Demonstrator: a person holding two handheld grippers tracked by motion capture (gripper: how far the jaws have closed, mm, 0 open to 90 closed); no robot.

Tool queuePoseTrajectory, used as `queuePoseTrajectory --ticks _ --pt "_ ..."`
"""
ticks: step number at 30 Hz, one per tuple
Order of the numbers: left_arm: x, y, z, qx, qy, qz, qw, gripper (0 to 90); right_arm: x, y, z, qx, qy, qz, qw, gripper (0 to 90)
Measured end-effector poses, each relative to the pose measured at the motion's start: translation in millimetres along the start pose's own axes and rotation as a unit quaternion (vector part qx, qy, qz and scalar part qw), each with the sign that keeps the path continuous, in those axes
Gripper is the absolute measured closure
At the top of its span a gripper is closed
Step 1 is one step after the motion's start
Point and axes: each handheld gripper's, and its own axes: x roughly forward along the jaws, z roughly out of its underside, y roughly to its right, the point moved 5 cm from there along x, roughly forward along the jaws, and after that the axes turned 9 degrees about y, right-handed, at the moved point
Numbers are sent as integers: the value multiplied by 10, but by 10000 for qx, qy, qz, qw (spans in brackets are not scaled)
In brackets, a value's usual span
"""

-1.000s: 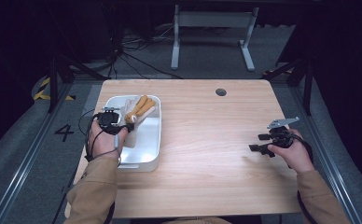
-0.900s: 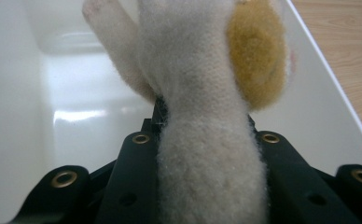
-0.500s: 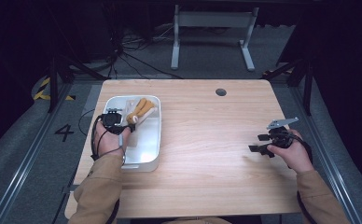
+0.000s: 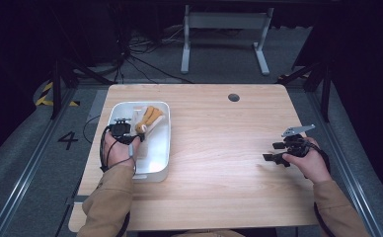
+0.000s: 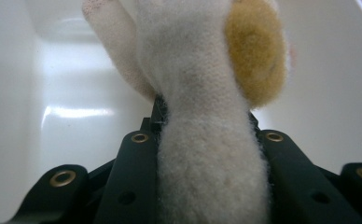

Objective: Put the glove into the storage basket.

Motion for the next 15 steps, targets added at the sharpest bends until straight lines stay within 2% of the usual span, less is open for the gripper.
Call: queuePoseTrajectory --ticks 5,7,10,15 --pt "28 -10 20 42 -62 -32 10000 707 3 -3 1 -4 -3 -5 10000 248" --pt "52 -22 50 -33 -219 -7 9998 704 6 -2 5 -1 -11 -4 10000 248" --pt "72 -24 86 -179 -324 47 9993 700 12 -5 7 -4 -8 -5 10000 248" --pt "84 -22 110 -180 -461 -5 9988 698 12 -6 6 -3 -4 -21 10000 247"
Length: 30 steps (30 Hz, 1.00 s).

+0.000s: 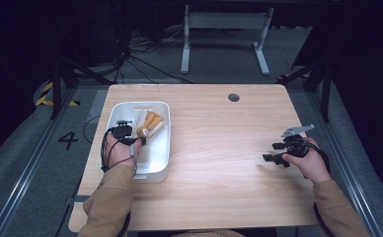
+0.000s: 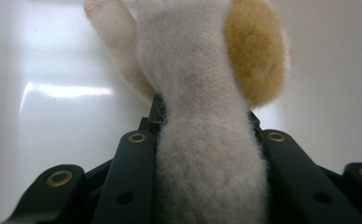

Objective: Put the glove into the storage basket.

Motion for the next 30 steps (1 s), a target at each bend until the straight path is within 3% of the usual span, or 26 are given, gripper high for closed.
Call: queuePoseTrajectory --ticks 5,10,12,14,15,17,19,20,22,23,26,28,29,30 --pt "35 -18 41 -102 -210 -49 9997 679 -8 -3 -3 3 7 -1 10000 246" --pt "53 -27 47 -140 -271 -80 9995 649 -9 1 -1 2 0 4 10000 245" --pt "58 -28 50 -139 -308 -87 9994 590 -10 1 -2 4 1 3 10000 244" --pt "76 -39 53 -154 -356 -160 9991 437 -11 2 -4 4 11 6 10000 242" --pt "81 -46 47 -130 -332 -202 9992 437 -12 3 -4 2 15 10 10000 240" --pt "69 -52 24 -3 -195 -342 9992 244 -13 5 -2 16 13 8 10000 240" --pt "57 -45 16 32 -204 -389 9990 202 -13 8 -1 21 11 14 10000 240" --pt "46 -23 5 142 -194 -377 9990 161 -11 7 1 13 5 7 10000 239" --pt "38 -4 -1 180 -193 -354 9990 162 -12 5 -2 7 13 4 10000 237" --pt "16 23 -28 372 -81 -341 9987 161 -13 5 -4 11 21 2 10000 237" --pt "-16 50 -62 528 69 -310 9981 162 -15 8 -4 14 24 5 10000 236" --pt "-62 63 -94 624 74 -336 9975 174 -17 10 -7 9 29 5 10000 235" --pt "-111 88 -146 656 248 -325 9970 178 -17 10 -13 20 44 -3 10000 234" --pt "-111 88 -146 656 248 -325 9970 177 -16 11 -16 10 46 -3 10000 234"
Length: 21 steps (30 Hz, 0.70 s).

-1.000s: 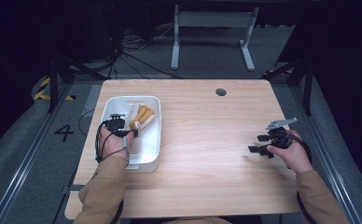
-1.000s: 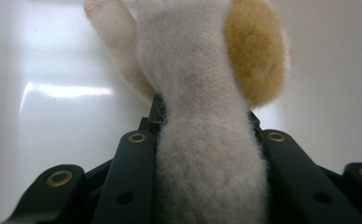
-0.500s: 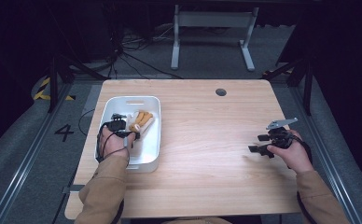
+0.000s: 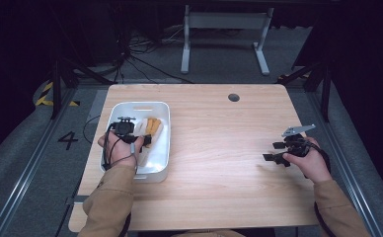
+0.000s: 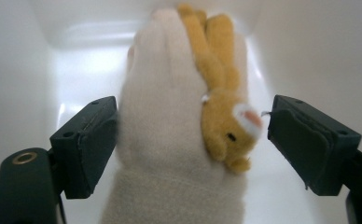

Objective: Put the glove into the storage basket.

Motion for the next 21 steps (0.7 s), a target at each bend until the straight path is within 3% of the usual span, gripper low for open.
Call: queuePoseTrajectory --ticks 1,8,11,13,17,18,19,20,21 --pt "-48 19 -49 23 125 24 9999 177 0 -2 -3 4 -6 5 10000 234" --pt "-211 120 -159 264 372 77 9989 187 -2 3 -16 -56 31 34 10000 234" --pt "-341 293 -225 553 564 314 9964 191 -12 -3 -27 -81 84 54 9999 241" --pt "-370 348 -238 625 611 403 9954 214 -13 -5 -30 -94 94 64 9999 244" --pt "-490 597 -277 1048 744 779 9886 216 -27 -16 -41 -169 131 36 9998 247" --pt "-513 670 -278 1141 781 880 9865 216 -27 -16 -41 -169 131 36 9998 247" --pt "-555 822 -261 1388 710 1085 9818 215 -34 -12 -41 -195 136 34 9997 250" --pt "-555 822 -261 1388 710 1085 9818 214 -34 -12 -41 -195 136 34 9997 250" --pt "-568 894 -249 1506 676 1186 9791 214 -39 -12 -38 -184 123 40 9997 251"
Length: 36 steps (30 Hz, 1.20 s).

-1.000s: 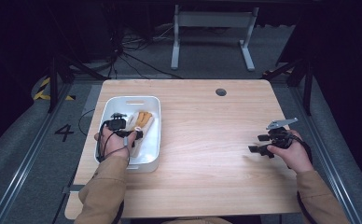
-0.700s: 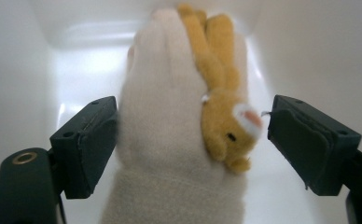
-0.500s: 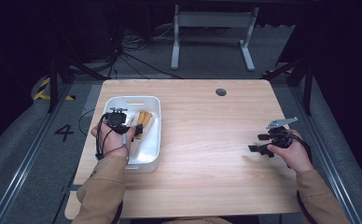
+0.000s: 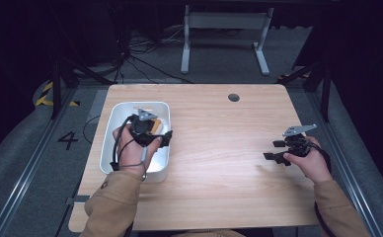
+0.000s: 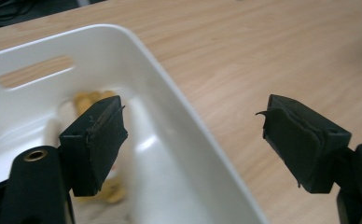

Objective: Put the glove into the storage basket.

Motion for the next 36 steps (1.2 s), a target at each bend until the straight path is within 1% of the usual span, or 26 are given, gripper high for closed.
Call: queuePoseTrajectory --ticks 2,5,7,8,10,11,12,13,14,16,17,18,20,21,24,26,27,28,29,30,31,32,33,34,35,36 --pt "9 146 -17 153 -30 221 9996 213 -2 0 5 20 41 -29 10000 256" --pt "40 351 -21 396 -76 535 9977 215 -7 -8 6 20 66 -42 10000 262" --pt "72 462 -9 485 -109 720 9962 215 -11 -6 9 -6 88 -47 9999 266" --pt "110 549 16 583 -172 874 9943 224 -16 -4 18 -15 100 -60 9999 272" --pt "148 630 52 609 -276 1028 9924 259 -22 -5 28 -13 92 -74 9999 275" --pt "148 630 52 609 -276 1028 9924 255 -22 -5 28 -13 92 -74 9999 275" --pt "191 706 86 690 -309 1174 9902 249 -24 -4 40 -31 101 -87 9999 281" --pt "191 706 86 690 -309 1174 9902 248 -24 -4 40 -31 101 -87 9999 281" --pt "234 776 122 802 -353 1304 9876 248 -27 -6 57 -56 92 -110 9999 286" --pt "284 846 173 880 -473 1481 9839 251 -31 -6 74 -61 75 -132 9999 290" --pt "284 846 173 880 -473 1481 9839 252 -33 -7 83 -29 65 -133 9999 290" --pt "328 898 233 980 -603 1578 9808 251 -33 -3 91 -11 57 -145 9999 289" --pt "370 941 285 1057 -676 1643 9784 249 -32 -4 110 -13 19 -136 9999 285" --pt "370 941 285 1057 -676 1643 9784 249 -32 -4 110 -13 19 -136 9999 285" --pt "440 1023 376 1180 -821 1838 9724 248 -20 -8 143 -85 -45 -205 9997 286" --pt "489 1080 443 1153 -927 1975 9691 249 -17 -11 151 -96 -62 -213 9997 286" --pt "504 1099 468 1115 -987 2012 9682 272 -10 -11 172 -103 -97 -221 9997 280" --pt "548 1138 545 1060 -1197 2084 9649 268 -6 -10 181 -90 -113 -218 9997 280" --pt "548 1138 545 1060 -1197 2084 9649 262 -6 -10 181 -90 -113 -218 9997 280" --pt "603 1177 621 1090 -1291 2137 9622 260 2 -8 198 -128 -127 -196 9996 290" --pt "603 1177 621 1090 -1291 2137 9622 258 2 -8 198 -128 -127 -196 9996 290" --pt "664 1210 700 1067 -1357 2242 9591 248 12 -7 207 -166 -112 -205 9996 306" --pt "664 1210 700 1067 -1357 2242 9591 243 12 -7 207 -166 -112 -205 9996 306" --pt "722 1224 765 1058 -1369 2411 9550 242 28 -2 216 -195 -97 -223 9995 314" --pt "722 1224 765 1058 -1369 2411 9550 235 28 -2 216 -195 -97 -223 9995 314" --pt "775 1213 815 1117 -1291 2491 9533 221 48 4 232 -227 -107 -238 9994 315"
